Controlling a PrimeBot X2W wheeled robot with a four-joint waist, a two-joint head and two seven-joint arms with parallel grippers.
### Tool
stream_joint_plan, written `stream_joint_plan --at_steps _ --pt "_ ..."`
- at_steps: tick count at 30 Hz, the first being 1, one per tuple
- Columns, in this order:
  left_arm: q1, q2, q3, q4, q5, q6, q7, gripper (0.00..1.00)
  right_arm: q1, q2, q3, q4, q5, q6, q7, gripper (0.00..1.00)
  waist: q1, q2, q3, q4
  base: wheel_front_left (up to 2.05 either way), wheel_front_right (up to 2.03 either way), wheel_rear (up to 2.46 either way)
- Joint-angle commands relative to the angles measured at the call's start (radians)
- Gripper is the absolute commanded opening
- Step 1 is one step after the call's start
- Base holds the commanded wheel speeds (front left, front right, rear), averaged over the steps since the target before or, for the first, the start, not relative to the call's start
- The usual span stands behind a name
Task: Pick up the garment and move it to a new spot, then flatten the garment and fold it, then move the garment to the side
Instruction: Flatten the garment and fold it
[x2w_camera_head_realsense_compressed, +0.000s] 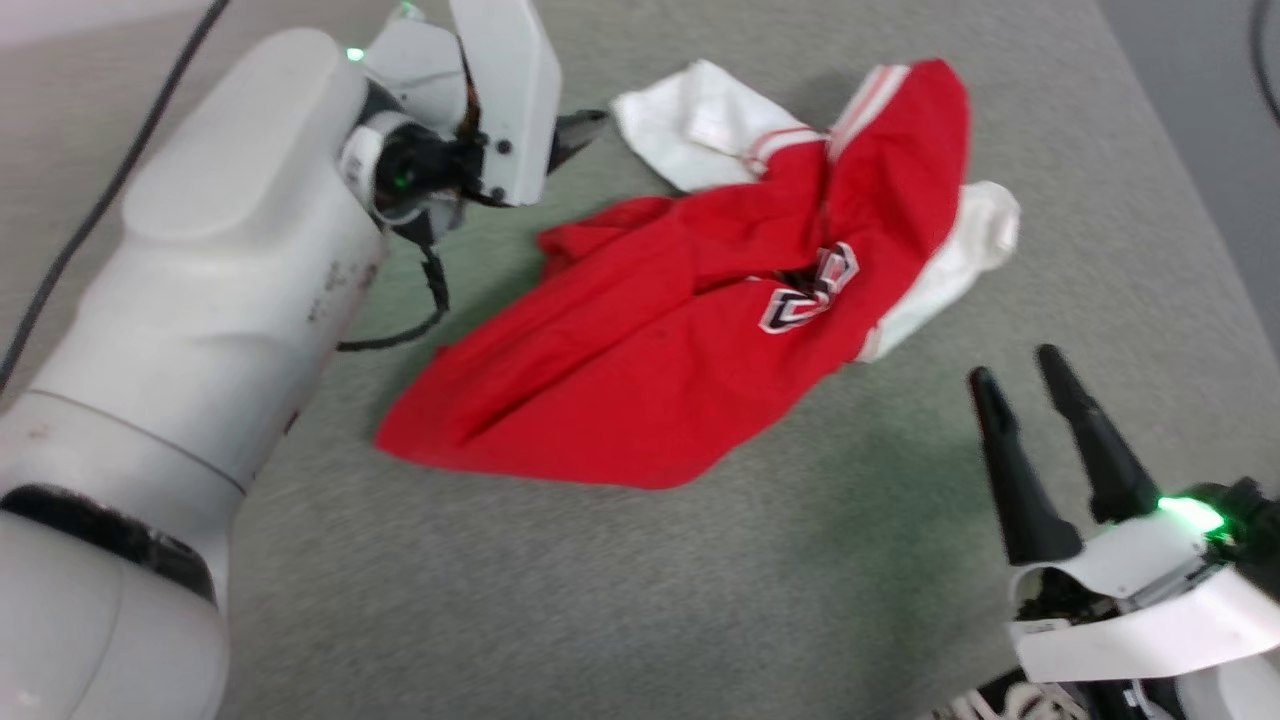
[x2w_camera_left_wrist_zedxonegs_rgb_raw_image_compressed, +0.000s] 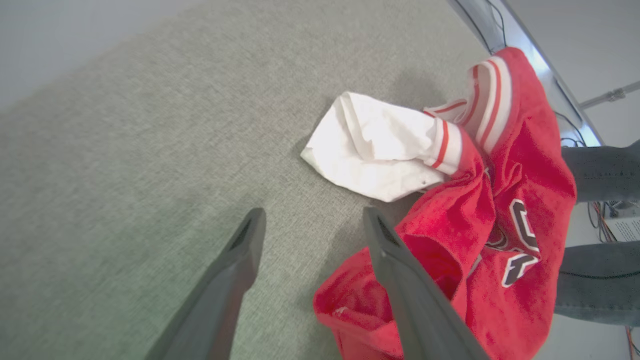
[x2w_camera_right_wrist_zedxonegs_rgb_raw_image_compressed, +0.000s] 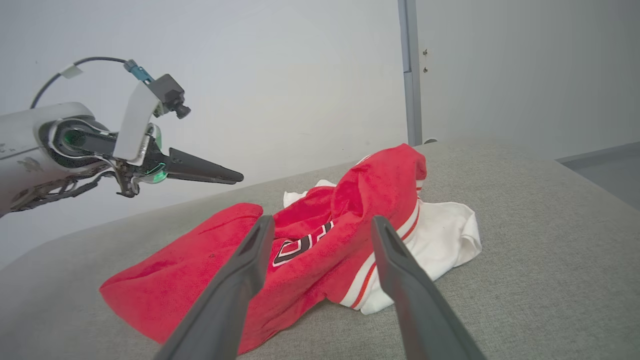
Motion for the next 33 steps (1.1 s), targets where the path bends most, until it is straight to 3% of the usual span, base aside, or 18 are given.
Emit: stream_joint_plan --at_steps 1,12,19,20,21,22,27,33 --pt "-0.021 0.004 -0.003 0.033 -0.011 0.000 0.013 1.00 -0.022 0.016 0.017 0.002 -0.006 -0.001 -0.005 1.00 0.0000 0.0000 0.098 -0.132 0.00 0.00 0.00" --pt "-0.115 -0.073 -0.013 0.212 -0.059 0.000 0.095 1.00 -0.017 0.059 0.026 -0.002 -0.026 -0.001 -0.005 1.00 0.0000 0.0000 0.125 -0.158 0.00 0.00 0.00" --pt "-0.116 -0.076 -0.046 0.244 -0.061 0.001 0.093 1.00 -0.019 0.068 0.026 -0.011 -0.037 -0.001 -0.005 1.00 0.0000 0.0000 0.132 -0.159 0.00 0.00 0.00" --pt "-0.118 -0.079 -0.045 0.244 -0.065 0.001 0.091 0.84 -0.020 0.068 0.026 -0.012 -0.039 -0.001 -0.005 1.00 0.0000 0.0000 0.133 -0.158 0.00 0.00 0.00" --pt "-0.122 -0.081 -0.049 0.240 -0.066 0.001 0.088 0.49 -0.022 0.068 0.027 -0.013 -0.040 -0.001 -0.005 1.00 0.0000 0.0000 0.135 -0.158 0.00 0.00 0.00" --pt "-0.122 -0.080 -0.052 0.238 -0.070 0.001 0.090 0.00 -0.024 0.069 0.027 -0.012 -0.039 -0.001 -0.005 1.00 0.0000 0.0000 0.136 -0.158 0.00 0.00 0.00" --pt "-0.125 -0.059 -0.035 0.216 -0.109 0.001 0.071 0.00 -0.053 0.061 0.054 0.004 -0.035 -0.001 -0.005 1.00 0.0000 0.0000 0.120 -0.155 0.00 0.00 0.00" --pt "-0.123 -0.043 -0.032 0.162 -0.139 0.001 0.010 0.00 -0.047 0.024 0.014 -0.005 -0.052 -0.001 -0.005 1.00 0.0000 0.0000 0.063 -0.021 0.00 0.00 0.00"
